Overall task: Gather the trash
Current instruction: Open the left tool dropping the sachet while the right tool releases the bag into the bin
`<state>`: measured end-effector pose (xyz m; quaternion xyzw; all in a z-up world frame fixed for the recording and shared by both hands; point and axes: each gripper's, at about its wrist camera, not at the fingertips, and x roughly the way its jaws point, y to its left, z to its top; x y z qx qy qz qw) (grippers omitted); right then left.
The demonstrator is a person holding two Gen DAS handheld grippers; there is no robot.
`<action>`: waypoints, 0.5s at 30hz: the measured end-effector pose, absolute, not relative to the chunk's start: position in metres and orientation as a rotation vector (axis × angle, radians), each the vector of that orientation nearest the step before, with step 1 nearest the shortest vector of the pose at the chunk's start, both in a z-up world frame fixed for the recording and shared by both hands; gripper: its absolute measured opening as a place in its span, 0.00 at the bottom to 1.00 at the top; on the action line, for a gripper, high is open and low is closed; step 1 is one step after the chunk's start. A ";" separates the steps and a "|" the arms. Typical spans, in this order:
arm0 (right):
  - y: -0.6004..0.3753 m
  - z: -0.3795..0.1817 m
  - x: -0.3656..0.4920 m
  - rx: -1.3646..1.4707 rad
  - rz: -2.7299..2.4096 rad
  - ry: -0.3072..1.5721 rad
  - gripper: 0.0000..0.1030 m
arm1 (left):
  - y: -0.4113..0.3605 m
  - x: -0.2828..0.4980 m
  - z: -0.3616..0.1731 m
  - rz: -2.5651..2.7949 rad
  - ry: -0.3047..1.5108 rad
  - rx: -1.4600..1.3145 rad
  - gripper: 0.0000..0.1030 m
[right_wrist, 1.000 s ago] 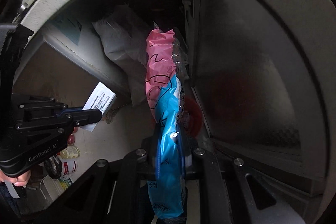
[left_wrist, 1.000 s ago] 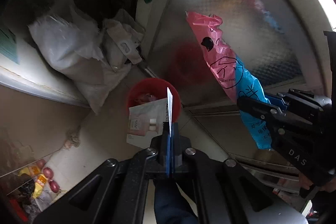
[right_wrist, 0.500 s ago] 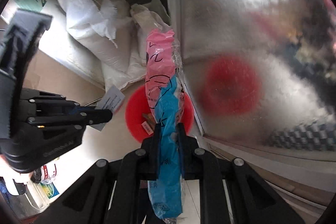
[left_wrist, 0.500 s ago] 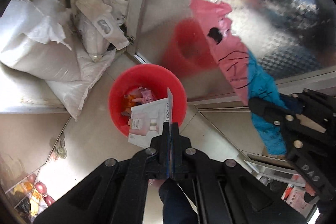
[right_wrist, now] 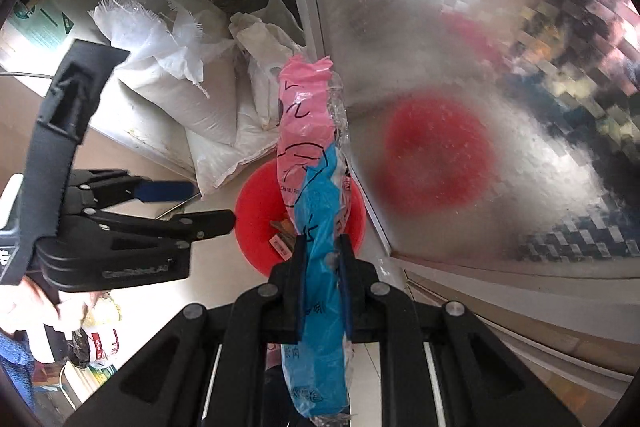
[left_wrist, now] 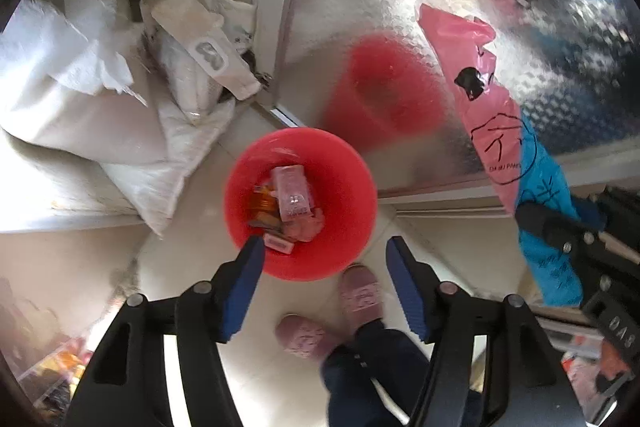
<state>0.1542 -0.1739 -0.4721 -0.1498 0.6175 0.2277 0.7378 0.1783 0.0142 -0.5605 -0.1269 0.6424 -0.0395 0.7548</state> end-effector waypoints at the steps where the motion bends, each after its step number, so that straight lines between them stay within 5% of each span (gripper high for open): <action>1: -0.173 -0.473 0.154 -0.328 0.501 1.360 0.12 | 0.014 0.176 -0.558 -0.091 1.404 -0.261 0.59; 10: -0.162 -0.480 0.155 -0.339 0.554 1.399 0.12 | 0.030 0.155 -0.549 -0.056 1.414 -0.276 0.60; 15: -0.149 -0.491 0.154 -0.365 0.590 1.415 0.12 | 0.037 0.150 -0.549 -0.030 1.399 -0.263 0.81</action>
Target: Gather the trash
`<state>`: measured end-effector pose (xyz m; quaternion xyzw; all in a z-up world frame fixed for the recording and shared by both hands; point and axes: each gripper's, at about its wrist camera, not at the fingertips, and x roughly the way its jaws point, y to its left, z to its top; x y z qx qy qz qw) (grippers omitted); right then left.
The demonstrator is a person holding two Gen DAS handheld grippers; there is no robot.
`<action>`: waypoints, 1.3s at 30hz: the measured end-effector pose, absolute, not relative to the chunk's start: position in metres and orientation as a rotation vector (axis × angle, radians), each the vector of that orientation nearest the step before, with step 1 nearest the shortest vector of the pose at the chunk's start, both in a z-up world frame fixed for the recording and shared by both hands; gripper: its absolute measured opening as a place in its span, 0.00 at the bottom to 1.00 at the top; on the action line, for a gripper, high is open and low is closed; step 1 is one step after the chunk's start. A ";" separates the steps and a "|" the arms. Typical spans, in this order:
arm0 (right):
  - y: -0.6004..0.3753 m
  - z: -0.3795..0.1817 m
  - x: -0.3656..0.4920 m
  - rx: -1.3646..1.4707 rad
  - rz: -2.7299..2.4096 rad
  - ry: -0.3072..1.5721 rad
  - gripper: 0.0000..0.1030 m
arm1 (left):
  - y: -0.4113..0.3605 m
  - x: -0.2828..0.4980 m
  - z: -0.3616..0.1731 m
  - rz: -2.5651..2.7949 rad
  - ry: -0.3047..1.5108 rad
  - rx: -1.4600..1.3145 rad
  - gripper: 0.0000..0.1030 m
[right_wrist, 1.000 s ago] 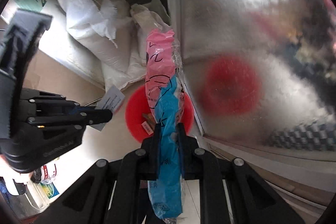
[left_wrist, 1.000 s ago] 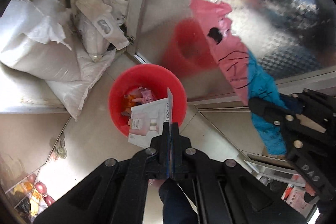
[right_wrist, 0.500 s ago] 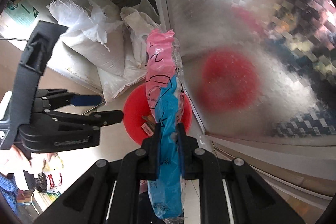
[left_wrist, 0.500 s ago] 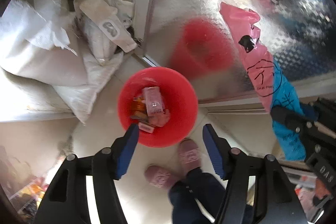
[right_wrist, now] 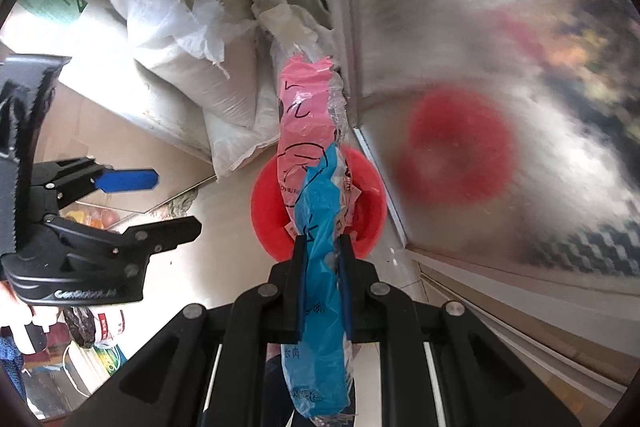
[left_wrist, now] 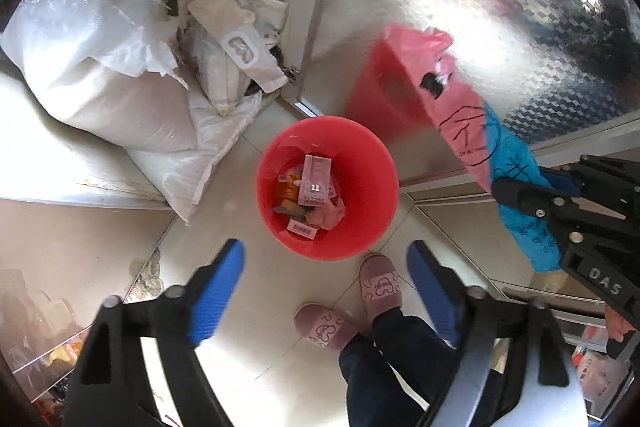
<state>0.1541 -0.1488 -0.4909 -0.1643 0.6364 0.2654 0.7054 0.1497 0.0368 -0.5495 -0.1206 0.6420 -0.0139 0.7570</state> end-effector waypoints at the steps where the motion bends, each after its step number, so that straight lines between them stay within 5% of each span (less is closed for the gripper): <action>1: -0.147 -0.494 0.154 -0.373 0.597 1.417 0.12 | 0.038 0.149 -0.551 -0.026 1.396 -0.264 0.82; 6: -0.139 -0.510 0.155 -0.410 0.621 1.445 0.12 | 0.047 0.148 -0.558 -0.013 1.399 -0.278 1.00; 29: -0.114 -0.607 0.170 -0.587 0.605 1.562 0.15 | 0.070 0.141 -0.604 0.049 1.455 -0.315 1.00; 31: -0.114 -0.608 0.171 -0.589 0.604 1.555 0.24 | 0.068 0.139 -0.602 0.049 1.450 -0.310 1.00; 33: -0.116 -0.608 0.172 -0.568 0.608 1.567 0.58 | 0.066 0.137 -0.600 0.055 1.448 -0.304 1.00; 39: -0.123 -0.596 0.169 -0.540 0.616 1.572 0.81 | 0.060 0.130 -0.583 0.079 1.420 -0.281 1.00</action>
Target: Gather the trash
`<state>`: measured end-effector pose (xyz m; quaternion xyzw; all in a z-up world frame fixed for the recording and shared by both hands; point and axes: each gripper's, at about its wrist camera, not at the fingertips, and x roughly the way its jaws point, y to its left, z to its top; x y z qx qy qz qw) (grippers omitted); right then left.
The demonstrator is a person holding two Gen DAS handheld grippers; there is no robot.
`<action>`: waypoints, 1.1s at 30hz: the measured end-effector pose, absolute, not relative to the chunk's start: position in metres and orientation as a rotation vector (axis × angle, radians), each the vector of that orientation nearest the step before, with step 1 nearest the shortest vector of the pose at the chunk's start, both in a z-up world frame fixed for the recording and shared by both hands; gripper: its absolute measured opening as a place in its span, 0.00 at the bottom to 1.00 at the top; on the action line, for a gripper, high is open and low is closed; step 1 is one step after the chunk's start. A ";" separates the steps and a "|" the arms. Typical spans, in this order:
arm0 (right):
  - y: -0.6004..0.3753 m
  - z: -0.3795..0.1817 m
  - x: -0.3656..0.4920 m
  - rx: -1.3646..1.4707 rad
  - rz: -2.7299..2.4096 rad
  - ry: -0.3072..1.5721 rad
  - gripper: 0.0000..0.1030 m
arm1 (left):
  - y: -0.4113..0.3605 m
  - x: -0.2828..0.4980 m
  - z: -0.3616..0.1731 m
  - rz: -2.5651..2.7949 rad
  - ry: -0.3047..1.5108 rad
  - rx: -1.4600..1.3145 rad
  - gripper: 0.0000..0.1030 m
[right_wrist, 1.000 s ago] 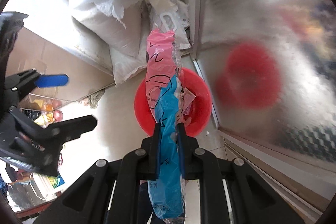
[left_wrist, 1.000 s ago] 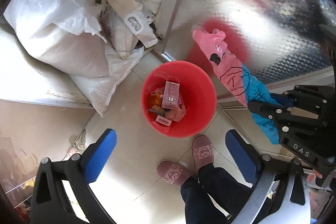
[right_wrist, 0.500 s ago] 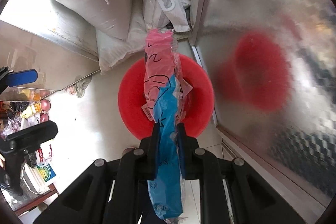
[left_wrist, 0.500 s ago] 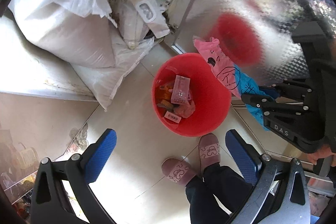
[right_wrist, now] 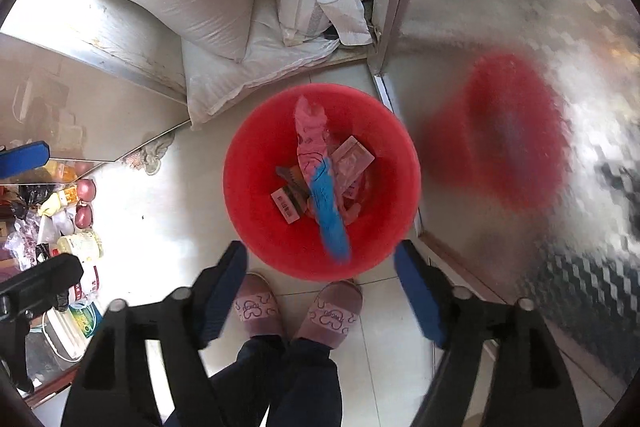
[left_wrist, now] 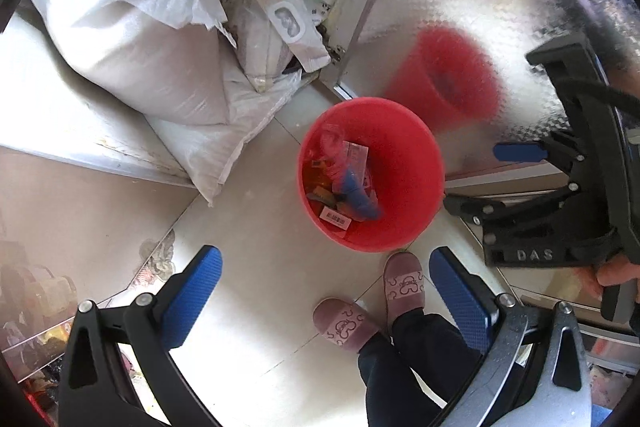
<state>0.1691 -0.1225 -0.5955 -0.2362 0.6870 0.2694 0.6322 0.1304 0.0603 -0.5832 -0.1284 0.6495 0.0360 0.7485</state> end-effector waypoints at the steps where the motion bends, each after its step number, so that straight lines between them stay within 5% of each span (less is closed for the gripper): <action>1: -0.123 -0.590 0.167 -0.536 0.615 1.563 0.82 | 0.059 0.129 -0.577 0.083 1.416 -0.282 1.00; 6: -0.127 -0.535 0.150 -0.541 0.636 1.485 0.99 | 0.055 0.115 -0.529 0.112 1.388 -0.282 1.00; 23: -0.142 -0.246 0.111 -0.478 0.659 1.220 0.99 | 0.037 0.073 -0.249 0.184 1.143 -0.281 1.00; 33: -0.169 -0.123 0.072 -0.325 0.510 1.061 0.99 | 0.020 0.043 -0.117 0.033 0.963 -0.200 1.00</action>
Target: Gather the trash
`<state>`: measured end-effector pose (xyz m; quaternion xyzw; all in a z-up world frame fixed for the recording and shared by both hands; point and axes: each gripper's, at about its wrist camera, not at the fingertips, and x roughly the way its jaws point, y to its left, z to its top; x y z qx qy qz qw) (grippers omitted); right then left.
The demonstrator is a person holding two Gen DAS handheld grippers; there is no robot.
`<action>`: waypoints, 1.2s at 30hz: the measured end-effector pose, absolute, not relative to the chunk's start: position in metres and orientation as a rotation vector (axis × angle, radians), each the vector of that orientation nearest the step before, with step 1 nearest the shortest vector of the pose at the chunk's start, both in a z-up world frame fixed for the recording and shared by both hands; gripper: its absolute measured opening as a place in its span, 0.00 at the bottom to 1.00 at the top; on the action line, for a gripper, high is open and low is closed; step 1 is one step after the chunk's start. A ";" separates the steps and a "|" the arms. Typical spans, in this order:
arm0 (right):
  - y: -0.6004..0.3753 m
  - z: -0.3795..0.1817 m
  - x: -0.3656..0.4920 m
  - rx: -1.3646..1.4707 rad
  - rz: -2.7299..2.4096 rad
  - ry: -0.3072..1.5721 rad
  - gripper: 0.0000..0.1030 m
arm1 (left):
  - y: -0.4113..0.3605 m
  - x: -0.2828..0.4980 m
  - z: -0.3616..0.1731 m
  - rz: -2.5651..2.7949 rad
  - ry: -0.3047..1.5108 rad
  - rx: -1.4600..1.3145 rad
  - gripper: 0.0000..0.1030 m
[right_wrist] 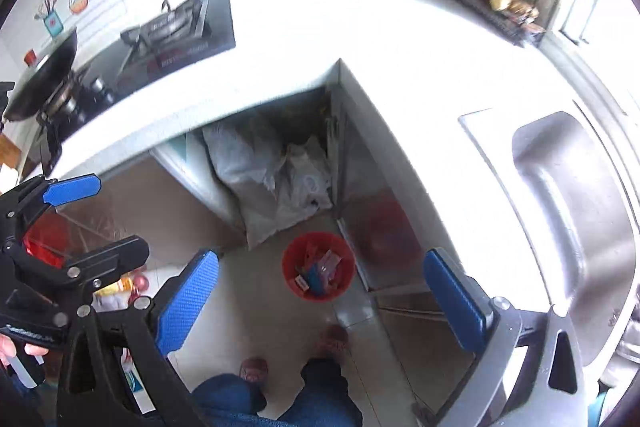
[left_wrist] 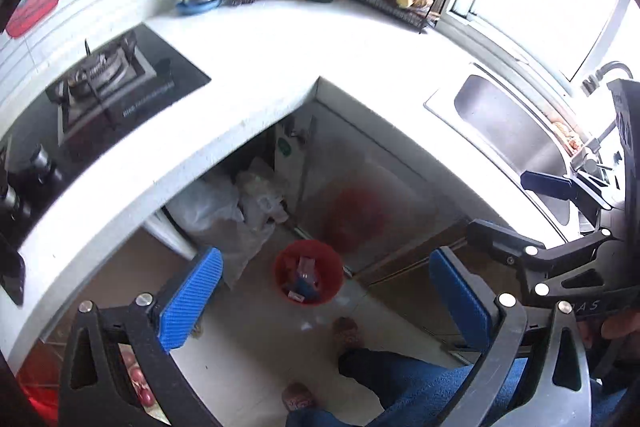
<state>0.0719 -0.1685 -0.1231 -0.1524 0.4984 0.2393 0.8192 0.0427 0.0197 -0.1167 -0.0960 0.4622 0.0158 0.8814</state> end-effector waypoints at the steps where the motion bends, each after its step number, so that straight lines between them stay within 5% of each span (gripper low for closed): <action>1: -0.171 -0.113 0.065 -0.300 0.493 1.046 0.99 | 0.020 0.039 -0.104 0.024 0.944 -0.180 1.00; 18: -0.193 0.021 -0.056 -0.171 0.221 0.661 0.99 | -0.001 -0.066 0.039 -0.085 0.620 -0.017 1.00; 36: -0.211 0.039 -0.101 -0.159 0.151 0.596 0.99 | -0.030 -0.107 0.046 -0.110 0.592 -0.021 1.00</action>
